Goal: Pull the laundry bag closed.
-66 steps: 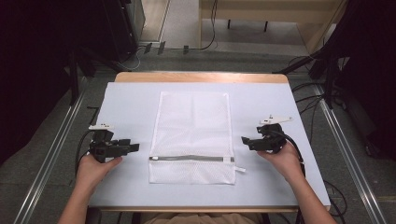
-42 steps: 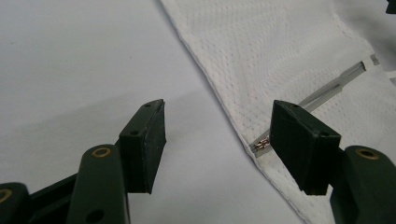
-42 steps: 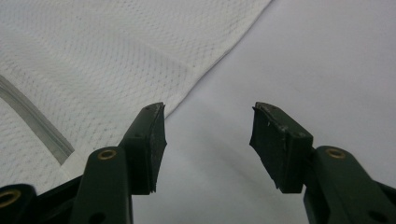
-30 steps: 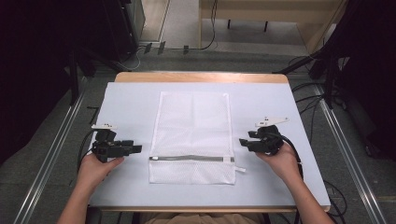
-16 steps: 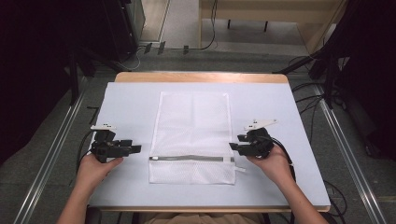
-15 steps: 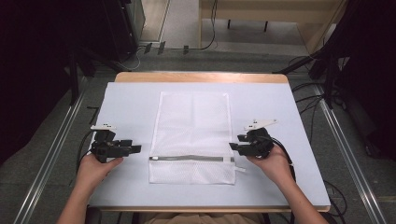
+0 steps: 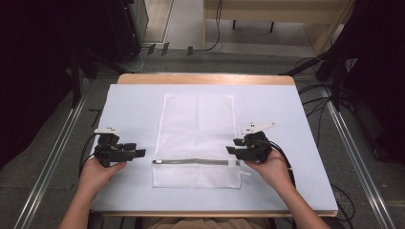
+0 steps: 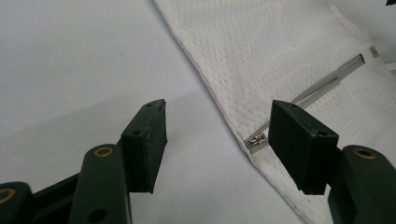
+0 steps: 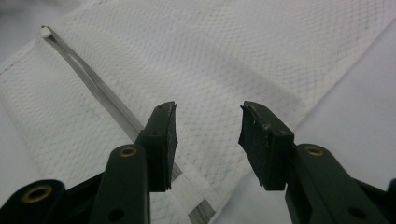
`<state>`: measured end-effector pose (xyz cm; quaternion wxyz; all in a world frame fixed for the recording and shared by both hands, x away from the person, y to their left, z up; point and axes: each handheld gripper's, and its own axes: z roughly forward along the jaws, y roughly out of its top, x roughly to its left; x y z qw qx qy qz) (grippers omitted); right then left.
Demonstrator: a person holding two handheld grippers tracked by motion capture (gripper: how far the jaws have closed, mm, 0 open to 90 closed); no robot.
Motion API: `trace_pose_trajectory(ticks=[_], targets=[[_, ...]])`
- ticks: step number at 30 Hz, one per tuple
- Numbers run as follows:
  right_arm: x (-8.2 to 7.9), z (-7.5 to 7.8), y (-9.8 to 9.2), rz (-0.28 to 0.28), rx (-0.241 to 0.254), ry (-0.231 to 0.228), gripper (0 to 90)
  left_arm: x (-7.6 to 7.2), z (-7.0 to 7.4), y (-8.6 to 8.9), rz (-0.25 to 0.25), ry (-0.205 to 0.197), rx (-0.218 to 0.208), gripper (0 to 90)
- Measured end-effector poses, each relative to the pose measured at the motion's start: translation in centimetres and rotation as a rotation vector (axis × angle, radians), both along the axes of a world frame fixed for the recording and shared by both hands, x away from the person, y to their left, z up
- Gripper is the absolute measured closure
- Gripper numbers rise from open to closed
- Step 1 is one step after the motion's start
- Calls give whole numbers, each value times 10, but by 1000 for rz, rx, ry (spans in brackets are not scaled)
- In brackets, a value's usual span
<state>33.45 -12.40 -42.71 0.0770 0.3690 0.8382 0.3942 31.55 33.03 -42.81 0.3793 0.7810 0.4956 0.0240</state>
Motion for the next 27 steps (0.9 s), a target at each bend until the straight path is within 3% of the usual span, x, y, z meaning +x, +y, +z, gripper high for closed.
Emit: trace_pose_trajectory(ticks=[2,16,21,24,27], targets=[[0,0,5,12,0,4,573,0,-1,0,-3,2,16,379],[4,3,28,75,-14,-20,519,-2,-2,0,-5,9,14,370],[6,7,40,97,-11,-6,515,-3,-2,0,-5,14,11,369],[8,11,49,132,-9,-4,559,-6,-2,-2,-22,-16,28,400],[9,12,53,144,-9,-15,560,-6,-1,-3,-31,-22,34,408]])
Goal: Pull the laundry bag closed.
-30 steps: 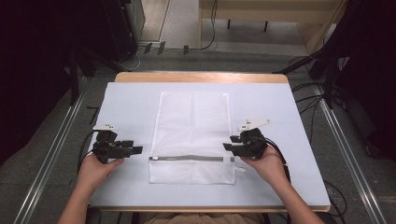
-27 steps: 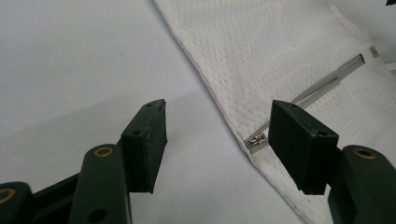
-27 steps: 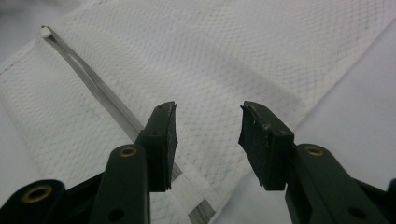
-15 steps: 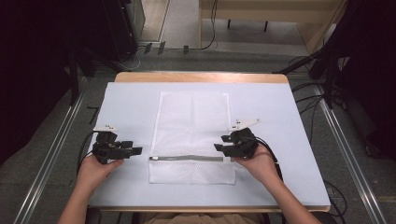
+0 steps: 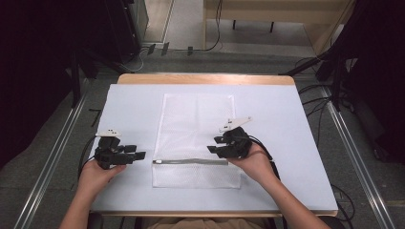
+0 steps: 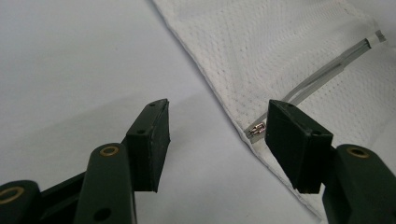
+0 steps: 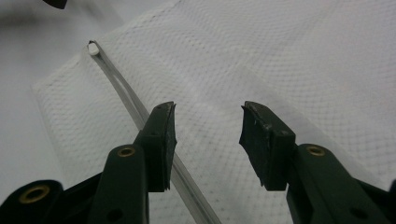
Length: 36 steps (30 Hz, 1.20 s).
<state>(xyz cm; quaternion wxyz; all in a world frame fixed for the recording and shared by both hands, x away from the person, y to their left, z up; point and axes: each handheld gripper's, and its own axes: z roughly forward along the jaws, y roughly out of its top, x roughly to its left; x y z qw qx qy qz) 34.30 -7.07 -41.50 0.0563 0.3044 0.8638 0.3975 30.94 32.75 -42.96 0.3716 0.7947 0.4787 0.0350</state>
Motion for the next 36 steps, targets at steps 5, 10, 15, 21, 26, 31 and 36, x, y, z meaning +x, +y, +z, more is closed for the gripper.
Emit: trace_pose_trajectory(ticks=[5,10,15,21,26,31,36], targets=[[0,-1,15,21,2,10,570,2,-1,2,17,29,-5,386],[4,2,26,47,12,17,620,1,-1,4,25,20,-17,393],[5,2,35,65,6,11,634,1,-1,2,23,20,1,394],[8,2,46,80,4,20,656,1,-1,2,19,11,-10,401],[8,3,54,81,6,10,641,1,-1,2,20,18,-8,400],[8,2,63,93,13,15,612,2,-2,1,16,27,-4,400],[7,1,69,100,9,16,578,2,-1,1,22,26,-10,398]])
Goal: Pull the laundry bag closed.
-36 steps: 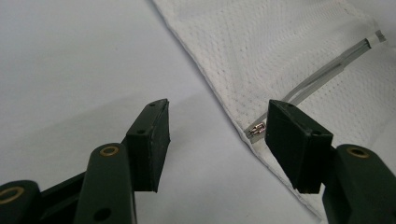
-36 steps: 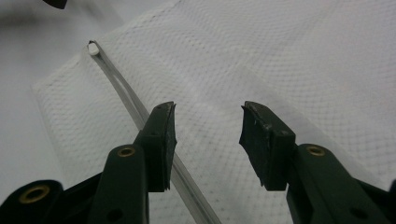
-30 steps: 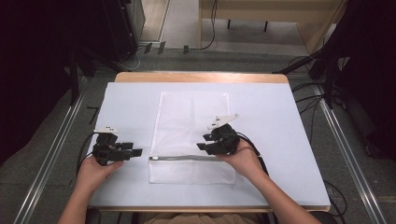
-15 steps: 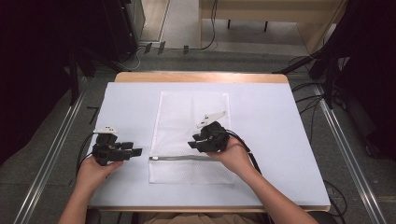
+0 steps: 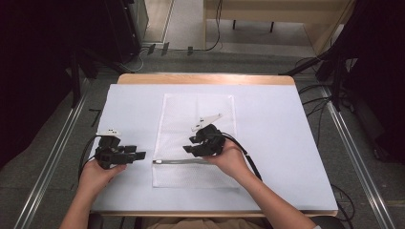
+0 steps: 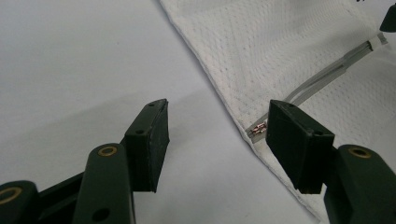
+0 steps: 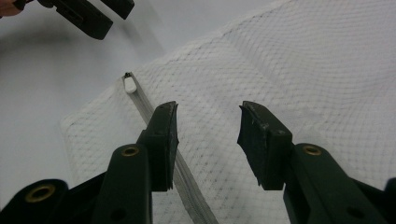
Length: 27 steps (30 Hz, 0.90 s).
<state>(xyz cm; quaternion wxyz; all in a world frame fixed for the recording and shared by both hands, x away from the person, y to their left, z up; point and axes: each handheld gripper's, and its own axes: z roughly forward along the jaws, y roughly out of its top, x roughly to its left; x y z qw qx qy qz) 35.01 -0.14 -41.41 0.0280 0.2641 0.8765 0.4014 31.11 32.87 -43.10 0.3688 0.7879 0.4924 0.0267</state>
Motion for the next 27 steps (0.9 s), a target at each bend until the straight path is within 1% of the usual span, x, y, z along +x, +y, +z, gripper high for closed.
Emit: trace_pose_trajectory(ticks=[5,6,8,11,13,15,17,18,19,23,27], targets=[[-1,0,2,11,0,1,580,0,0,1,0,4,-3,396],[-1,-1,3,15,7,16,609,1,0,0,-2,3,1,396],[-2,-2,5,23,9,30,622,0,0,0,-2,1,2,396],[-3,-5,10,40,8,37,631,0,0,0,-3,1,2,396],[-3,-6,13,41,8,44,631,0,0,0,-3,1,1,396],[-3,-8,18,48,10,50,634,0,0,0,-1,0,-1,396],[-5,-10,25,67,11,53,642,0,0,0,0,-2,-2,396],[-5,-10,25,67,11,53,642,0,0,1,0,-3,-3,396],[-6,-11,30,74,10,57,648,0,0,2,1,-5,-6,395],[-9,-14,38,90,9,62,664,0,1,2,5,-6,-7,395],[-11,-17,45,99,-2,67,663,0,1,2,3,-8,-8,394]])
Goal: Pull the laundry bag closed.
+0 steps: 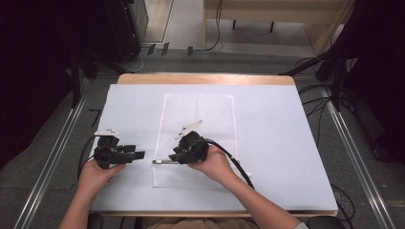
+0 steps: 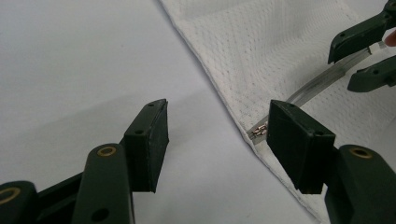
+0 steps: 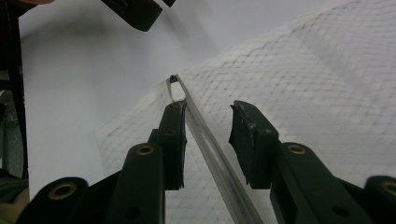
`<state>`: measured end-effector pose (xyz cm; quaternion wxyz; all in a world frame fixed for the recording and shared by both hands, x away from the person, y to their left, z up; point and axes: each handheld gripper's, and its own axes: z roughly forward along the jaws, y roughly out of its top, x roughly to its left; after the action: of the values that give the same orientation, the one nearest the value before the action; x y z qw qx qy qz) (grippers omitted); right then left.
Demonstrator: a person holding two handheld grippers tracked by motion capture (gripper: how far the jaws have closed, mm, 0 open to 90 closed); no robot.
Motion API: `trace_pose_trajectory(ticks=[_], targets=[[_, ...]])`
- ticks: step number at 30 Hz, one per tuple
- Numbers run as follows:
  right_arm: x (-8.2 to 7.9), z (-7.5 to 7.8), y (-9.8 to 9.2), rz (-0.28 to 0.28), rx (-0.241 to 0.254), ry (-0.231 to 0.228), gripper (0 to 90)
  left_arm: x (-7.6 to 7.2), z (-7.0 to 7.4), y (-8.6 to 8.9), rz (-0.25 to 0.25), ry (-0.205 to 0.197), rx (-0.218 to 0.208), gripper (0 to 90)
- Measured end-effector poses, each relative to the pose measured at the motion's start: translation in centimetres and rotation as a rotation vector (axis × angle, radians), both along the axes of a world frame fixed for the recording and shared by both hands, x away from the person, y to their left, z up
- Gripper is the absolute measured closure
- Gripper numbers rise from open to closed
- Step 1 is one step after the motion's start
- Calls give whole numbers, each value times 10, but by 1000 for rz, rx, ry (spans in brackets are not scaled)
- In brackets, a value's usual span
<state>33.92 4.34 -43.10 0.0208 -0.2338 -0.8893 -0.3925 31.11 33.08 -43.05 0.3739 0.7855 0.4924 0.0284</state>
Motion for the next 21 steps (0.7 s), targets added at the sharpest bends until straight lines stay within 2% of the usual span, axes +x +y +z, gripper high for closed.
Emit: trace_pose_trajectory(ticks=[4,10,16,21], targets=[[-1,-4,6,0,2,3,664,0,0,0,1,-1,-1,394],[-4,-8,16,26,21,26,713,0,0,0,5,-4,-3,394],[-6,-17,26,42,5,50,771,0,0,0,1,-6,-2,394],[-6,-24,31,48,-8,70,780,0,0,0,1,-5,-3,393]])
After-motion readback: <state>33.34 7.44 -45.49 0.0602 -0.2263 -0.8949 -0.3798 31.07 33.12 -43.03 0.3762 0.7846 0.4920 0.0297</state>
